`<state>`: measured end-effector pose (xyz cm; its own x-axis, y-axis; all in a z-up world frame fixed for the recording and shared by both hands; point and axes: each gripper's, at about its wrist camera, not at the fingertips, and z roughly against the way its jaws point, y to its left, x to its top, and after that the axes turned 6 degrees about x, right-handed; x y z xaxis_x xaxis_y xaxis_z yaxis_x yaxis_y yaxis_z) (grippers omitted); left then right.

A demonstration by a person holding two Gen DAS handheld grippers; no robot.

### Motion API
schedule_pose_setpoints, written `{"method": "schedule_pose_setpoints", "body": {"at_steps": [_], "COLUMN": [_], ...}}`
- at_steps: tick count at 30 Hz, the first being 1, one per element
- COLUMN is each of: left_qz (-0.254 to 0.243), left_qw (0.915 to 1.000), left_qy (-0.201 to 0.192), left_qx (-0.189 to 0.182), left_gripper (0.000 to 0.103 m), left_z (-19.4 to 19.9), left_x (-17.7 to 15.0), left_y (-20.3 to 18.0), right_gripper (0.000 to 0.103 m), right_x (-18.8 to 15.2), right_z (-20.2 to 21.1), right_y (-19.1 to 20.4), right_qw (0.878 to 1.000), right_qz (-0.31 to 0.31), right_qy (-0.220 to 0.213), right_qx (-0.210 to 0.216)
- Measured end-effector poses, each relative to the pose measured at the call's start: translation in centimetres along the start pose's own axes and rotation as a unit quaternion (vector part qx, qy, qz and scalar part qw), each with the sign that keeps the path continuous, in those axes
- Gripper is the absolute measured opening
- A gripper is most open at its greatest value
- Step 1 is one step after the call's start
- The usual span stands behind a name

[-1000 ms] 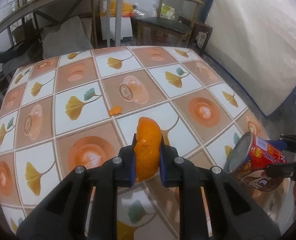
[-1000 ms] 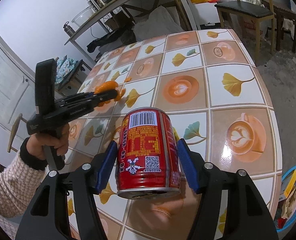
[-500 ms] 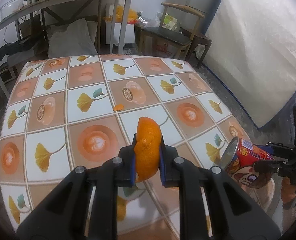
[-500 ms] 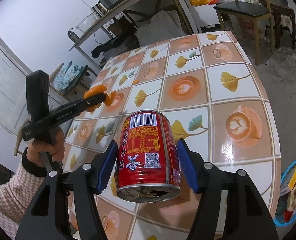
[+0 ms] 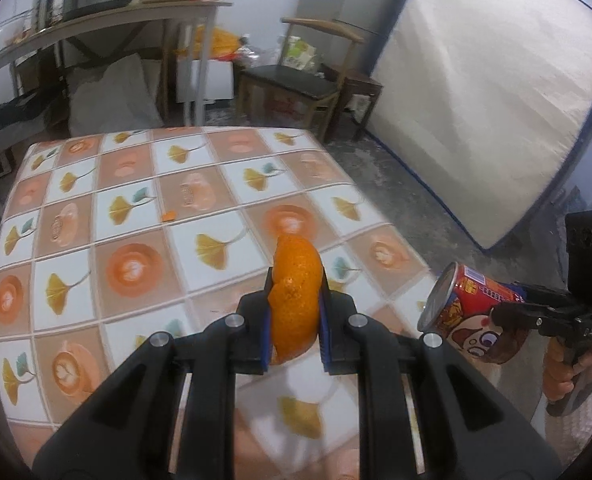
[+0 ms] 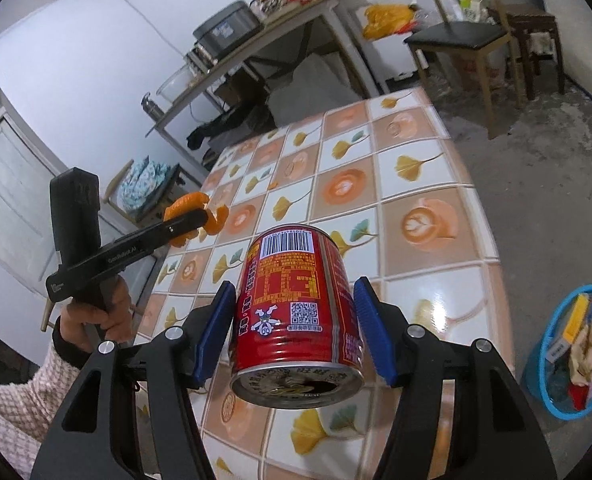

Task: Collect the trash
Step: 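Carry the orange with the left tool while the right tool carries the can to the wastebasket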

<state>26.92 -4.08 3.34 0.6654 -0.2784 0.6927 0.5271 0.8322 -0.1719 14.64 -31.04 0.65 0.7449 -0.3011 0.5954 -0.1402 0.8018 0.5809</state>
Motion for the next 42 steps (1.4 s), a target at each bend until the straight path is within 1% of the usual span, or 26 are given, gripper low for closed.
{"method": "schedule_pose_setpoints", "body": {"at_steps": [5,9,14,18,19,21,24,26,28,32,33,35,36,37,40,42], "left_qz": [-0.029,-0.055,-0.092,-0.114,-0.118,-0.125,-0.135,-0.14,-0.142,-0.147,-0.144,-0.137,-0.137,-0.141,-0.144,-0.14], "left_qw": [0.999,0.997,0.9916,0.9854,0.9831,0.979,0.9723,0.9653,0.9589,0.9459,0.9434,0.9352,0.9322,0.928,0.9195,0.9163], "left_qy": [-0.009,-0.004,0.006,0.027,0.039,0.06,0.093,0.13,0.168,0.233,0.245,0.282,0.293,0.309,0.34,0.356], "left_qx": [-0.033,-0.055,-0.091,-0.123,-0.134,-0.149,-0.167,-0.178,-0.179,-0.171,-0.171,-0.165,-0.162,-0.153,-0.135,-0.119], "left_gripper": [0.016,0.016,0.016,0.016,0.016,0.016,0.016,0.016,0.016,0.016,0.016,0.016,0.016,0.016,0.017,0.018], "left_z": [0.7,0.3,-0.7,-2.3,-3.2,-4.7,-7.0,-9.5,-12.2,-17.9,-18.9,-22.2,-23.5,-25.3,-29.6,-32.4], "left_x": [0.1,0.0,0.1,0.2,0.3,0.2,-0.2,-0.6,-1.3,-2.7,-2.9,-3.8,-4.1,-4.6,-5.7,-6.1], "left_y": [-5.0,-9.1,-15.4,-20.4,-22.2,-24.8,-28.4,-31.1,-33.4,-37.5,-37.9,-39.3,-39.8,-40.6,-42.0,-42.7], "right_gripper": [0.059,0.059,0.059,0.059,0.059,0.059,0.059,0.059,0.059,0.059,0.059,0.059,0.059,0.059,0.059,0.059], "right_x": [-1.7,-3.4,-5.5,-7.6,-8.1,-9.6,-11.6,-12.8,-13.9,-15.5,-15.8,-16.3,-16.4,-16.5,-16.7,-16.4], "right_z": [4.0,6.9,11.1,15.7,16.5,18.9,21.3,22.6,23.4,24.0,24.0,23.7,23.4,22.9,21.8,20.9], "right_y": [-0.9,-2.3,-4.8,-7.9,-8.5,-10.6,-13.7,-15.8,-17.8,-22.3,-23.4,-25.6,-27.0,-28.1,-31.9,-34.5], "right_qw": [0.999,0.998,0.993,0.985,0.983,0.976,0.966,0.959,0.954,0.945,0.943,0.939,0.936,0.933,0.924,0.917], "right_qz": [-0.015,-0.034,-0.062,-0.092,-0.098,-0.12,-0.152,-0.173,-0.192,-0.228,-0.236,-0.255,-0.267,-0.277,-0.307,-0.326], "right_qy": [-0.03,-0.055,-0.09,-0.127,-0.133,-0.149,-0.162,-0.166,-0.169,-0.163,-0.162,-0.158,-0.156,-0.153,-0.147,-0.145], "right_qx": [-0.012,-0.022,-0.043,-0.076,-0.083,-0.107,-0.134,-0.15,-0.159,-0.171,-0.171,-0.169,-0.169,-0.17,-0.174,-0.177]}}
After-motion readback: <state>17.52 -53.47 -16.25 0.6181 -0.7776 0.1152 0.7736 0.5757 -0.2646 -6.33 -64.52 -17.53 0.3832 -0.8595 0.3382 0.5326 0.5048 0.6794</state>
